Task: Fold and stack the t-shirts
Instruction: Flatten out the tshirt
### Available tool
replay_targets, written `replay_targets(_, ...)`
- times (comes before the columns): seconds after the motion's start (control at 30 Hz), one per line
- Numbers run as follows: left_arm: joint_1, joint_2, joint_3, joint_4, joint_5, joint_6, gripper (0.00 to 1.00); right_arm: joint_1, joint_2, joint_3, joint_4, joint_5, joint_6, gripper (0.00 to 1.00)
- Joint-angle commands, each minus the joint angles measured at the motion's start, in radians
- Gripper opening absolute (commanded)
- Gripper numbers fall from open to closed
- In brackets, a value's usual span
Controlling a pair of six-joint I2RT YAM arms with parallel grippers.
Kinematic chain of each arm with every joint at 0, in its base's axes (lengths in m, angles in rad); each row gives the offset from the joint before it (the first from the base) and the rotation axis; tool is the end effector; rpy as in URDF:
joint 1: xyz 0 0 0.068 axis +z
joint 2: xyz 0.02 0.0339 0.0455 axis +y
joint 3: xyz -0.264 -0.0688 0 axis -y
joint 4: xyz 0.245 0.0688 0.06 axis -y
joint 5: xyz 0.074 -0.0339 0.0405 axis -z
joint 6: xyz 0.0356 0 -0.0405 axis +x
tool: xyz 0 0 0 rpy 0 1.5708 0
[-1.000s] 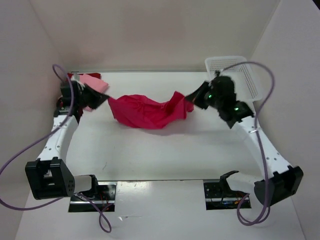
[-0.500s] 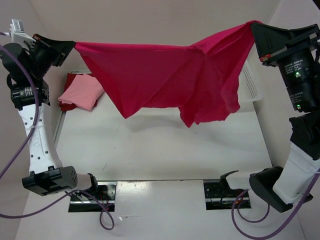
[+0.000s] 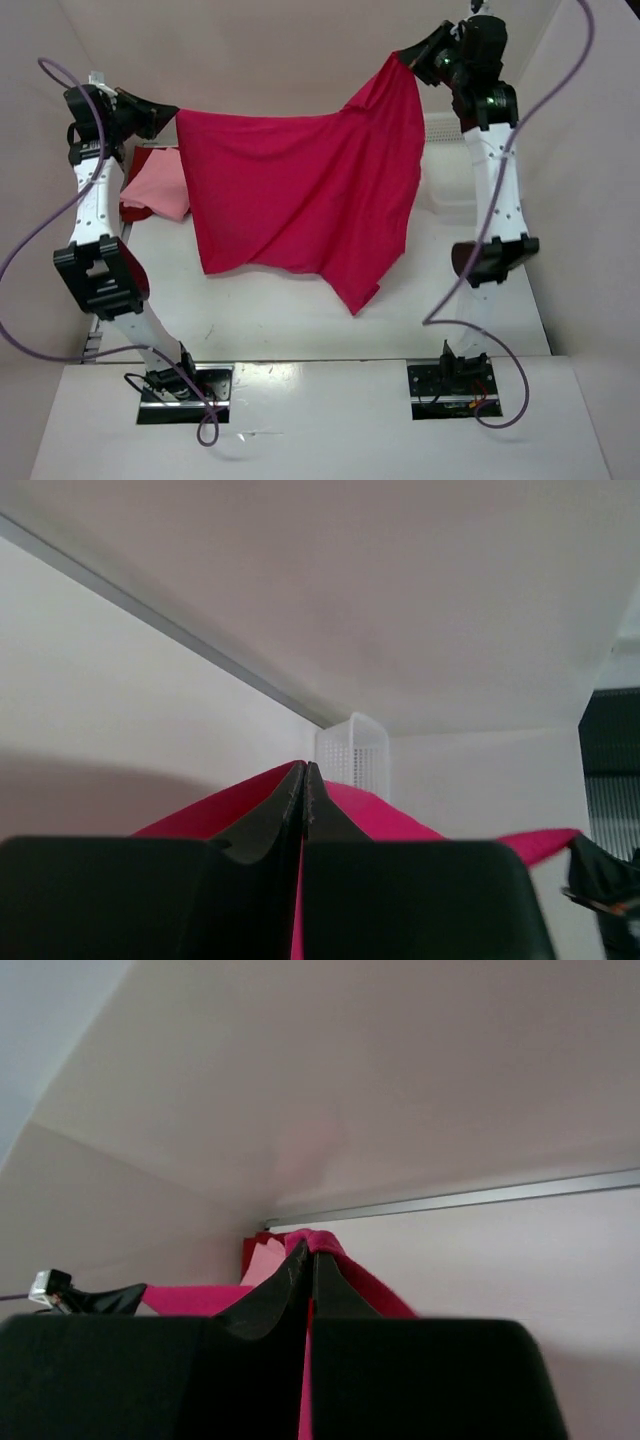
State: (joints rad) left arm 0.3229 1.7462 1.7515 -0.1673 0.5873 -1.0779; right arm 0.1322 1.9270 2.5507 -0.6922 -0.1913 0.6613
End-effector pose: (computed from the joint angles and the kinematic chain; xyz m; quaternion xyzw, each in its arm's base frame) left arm 0.3979 0.1124 0.4180 -0.3268 0.6785 -0.4335 0.4949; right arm 0.3803 0.0574 0.5453 0.1273 0.7193 0.3269 0.5996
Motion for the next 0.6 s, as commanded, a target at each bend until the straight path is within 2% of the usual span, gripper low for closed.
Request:
replay_targets(0.0, -0.016, 0.064, 0.178, 0.106, 0.037, -0.085, 0.0, -0.049, 0.081, 0.258, 0.078, -0.152, 0.113, 0.0)
replay_targets(0.07, -0.016, 0.075, 0.224, 0.127, 0.048, -0.109, 0.0, -0.081, 0.099, 0.316, 0.136, -0.195, 0.176, 0.0)
replay_targets(0.2, -0.016, 0.084, 0.316, 0.173, 0.058, -0.151, 0.0, -0.138, 0.026, 0.276, 0.273, -0.301, 0.253, 0.0)
replay_targets(0.27, -0.004, 0.073, 0.33, 0.201, 0.069, -0.162, 0.0, -0.169, -0.011, 0.287, 0.283, -0.322, 0.253, 0.0)
replay_targets(0.37, 0.016, 0.049, 0.323, 0.18, 0.069, -0.137, 0.0, -0.181, -0.088, 0.163, 0.197, -0.376, 0.227, 0.0)
replay_targets(0.43, 0.016, 0.014, 0.263, 0.166, 0.069, -0.087, 0.0, -0.155, -0.187, -0.082, 0.151, -0.366, 0.138, 0.0)
replay_targets(0.47, 0.016, -0.003, 0.15, 0.187, 0.069, -0.076, 0.0, -0.135, -0.238, -0.204, 0.183, -0.352, 0.111, 0.0)
replay_targets(0.5, 0.016, -0.022, 0.084, 0.196, 0.069, -0.067, 0.0, -0.135, -0.296, -0.489, 0.227, -0.343, 0.084, 0.0)
replay_targets(0.57, 0.016, -0.088, -0.05, 0.196, 0.069, -0.013, 0.0, -0.135, -0.431, -0.805, 0.276, -0.333, 0.052, 0.0)
